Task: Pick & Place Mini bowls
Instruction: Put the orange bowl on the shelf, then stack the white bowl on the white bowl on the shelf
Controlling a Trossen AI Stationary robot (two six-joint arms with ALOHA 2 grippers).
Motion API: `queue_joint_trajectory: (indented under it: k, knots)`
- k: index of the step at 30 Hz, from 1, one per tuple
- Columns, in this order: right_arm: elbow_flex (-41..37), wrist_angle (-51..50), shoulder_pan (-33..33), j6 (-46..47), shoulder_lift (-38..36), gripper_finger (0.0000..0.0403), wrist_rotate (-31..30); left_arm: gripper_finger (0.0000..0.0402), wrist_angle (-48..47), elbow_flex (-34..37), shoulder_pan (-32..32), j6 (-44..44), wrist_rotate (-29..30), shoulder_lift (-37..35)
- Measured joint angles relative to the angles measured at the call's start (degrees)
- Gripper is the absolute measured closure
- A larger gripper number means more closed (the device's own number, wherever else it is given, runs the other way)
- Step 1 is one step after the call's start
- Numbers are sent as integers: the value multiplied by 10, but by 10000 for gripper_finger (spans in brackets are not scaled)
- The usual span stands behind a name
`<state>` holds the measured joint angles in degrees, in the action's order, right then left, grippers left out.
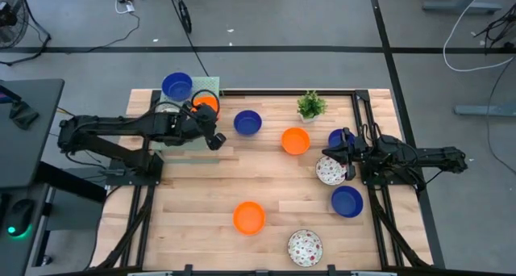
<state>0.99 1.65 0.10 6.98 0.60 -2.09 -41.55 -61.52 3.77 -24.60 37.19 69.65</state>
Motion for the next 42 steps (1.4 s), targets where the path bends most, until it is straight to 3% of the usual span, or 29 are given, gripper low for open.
queue_joint_trajectory:
  k: [11,30,42]
  knots:
    - [0,0,0,0,0,392,0,383,24,20,69,27,-58,1]
    - [0,0,0,0,0,392,0,372,-6,20,99,-6,-60,1]
    - [0,0,0,0,0,392,0,265,-7,20,99,-30,-28,1]
